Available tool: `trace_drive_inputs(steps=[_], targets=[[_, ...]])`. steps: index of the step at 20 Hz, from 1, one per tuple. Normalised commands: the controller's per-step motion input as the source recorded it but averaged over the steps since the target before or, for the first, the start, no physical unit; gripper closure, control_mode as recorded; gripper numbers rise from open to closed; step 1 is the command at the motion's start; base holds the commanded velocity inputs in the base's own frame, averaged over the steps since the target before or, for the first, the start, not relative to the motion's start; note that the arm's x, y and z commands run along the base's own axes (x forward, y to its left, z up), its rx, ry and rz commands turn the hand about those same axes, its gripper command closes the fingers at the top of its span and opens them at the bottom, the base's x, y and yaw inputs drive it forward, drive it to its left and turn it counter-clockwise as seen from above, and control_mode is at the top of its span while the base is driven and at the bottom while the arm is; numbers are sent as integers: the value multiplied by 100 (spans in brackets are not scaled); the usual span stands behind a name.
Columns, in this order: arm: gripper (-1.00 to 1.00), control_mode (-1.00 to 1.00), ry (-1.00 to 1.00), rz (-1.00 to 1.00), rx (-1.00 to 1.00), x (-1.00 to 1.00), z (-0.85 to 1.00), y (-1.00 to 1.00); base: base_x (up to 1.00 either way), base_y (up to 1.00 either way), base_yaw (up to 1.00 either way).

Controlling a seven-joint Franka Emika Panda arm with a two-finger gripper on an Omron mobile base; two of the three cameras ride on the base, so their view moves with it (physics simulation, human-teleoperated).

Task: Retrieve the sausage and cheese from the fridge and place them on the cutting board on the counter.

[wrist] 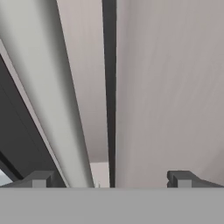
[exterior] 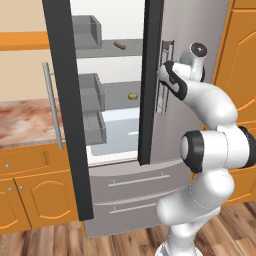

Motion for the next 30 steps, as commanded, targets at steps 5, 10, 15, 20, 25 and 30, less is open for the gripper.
trace_drive_inputs(steps=[5, 10, 15, 20, 25, 30], targets=[[-100, -100, -3, 0, 0, -2, 0, 0, 0, 0, 0], [-100, -100, -1, 0, 0, -16, 10, 0, 0, 0, 0], [-100, -100, -2, 0, 0, -7, 10, 0, 0, 0, 0], [-100, -100, -4, 0, 0, -7, 10, 0, 0, 0, 0], [-100, -100, 0, 0, 0, 14, 0, 1, 0, 0, 0], [-100, -100, 0, 0, 0, 24, 0, 7, 0, 0, 0]])
